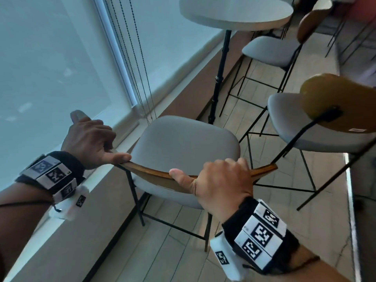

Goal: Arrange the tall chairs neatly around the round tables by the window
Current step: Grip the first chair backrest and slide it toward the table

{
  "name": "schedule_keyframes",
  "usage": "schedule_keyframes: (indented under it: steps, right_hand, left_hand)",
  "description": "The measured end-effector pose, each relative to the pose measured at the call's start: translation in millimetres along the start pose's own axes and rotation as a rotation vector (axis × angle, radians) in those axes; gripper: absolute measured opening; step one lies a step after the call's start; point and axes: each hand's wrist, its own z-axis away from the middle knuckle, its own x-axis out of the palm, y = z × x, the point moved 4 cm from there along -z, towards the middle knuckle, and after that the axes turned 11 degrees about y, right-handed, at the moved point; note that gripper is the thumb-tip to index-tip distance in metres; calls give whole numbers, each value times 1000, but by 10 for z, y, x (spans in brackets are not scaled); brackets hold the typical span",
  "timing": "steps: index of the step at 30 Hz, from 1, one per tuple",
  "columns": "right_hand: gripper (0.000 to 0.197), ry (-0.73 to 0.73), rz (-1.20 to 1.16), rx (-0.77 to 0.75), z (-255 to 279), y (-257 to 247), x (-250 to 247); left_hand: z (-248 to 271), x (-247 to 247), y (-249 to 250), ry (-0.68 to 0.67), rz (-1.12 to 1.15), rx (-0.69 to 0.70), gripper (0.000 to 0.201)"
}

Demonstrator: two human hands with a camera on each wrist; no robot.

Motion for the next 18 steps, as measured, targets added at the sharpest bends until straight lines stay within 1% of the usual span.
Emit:
schedule_keyframes:
  steps: [4,8,12,18]
  right_hand:
    - [88,3,-21,66,-154,-306,10]
    - [86,18,-55,102,-288,-540,31]
    - [86,22,-64,126,-342,-606,57]
    - [86,26,-61,123,-348,-607,55]
  left_hand:
    - [-118,50,-382,-26,41,30,75]
    - [-176,94,-653,-33,78,61,80]
    - [-189,156,-781,-21,101,78,88]
    - [-186,183,-793,2,100,99,87]
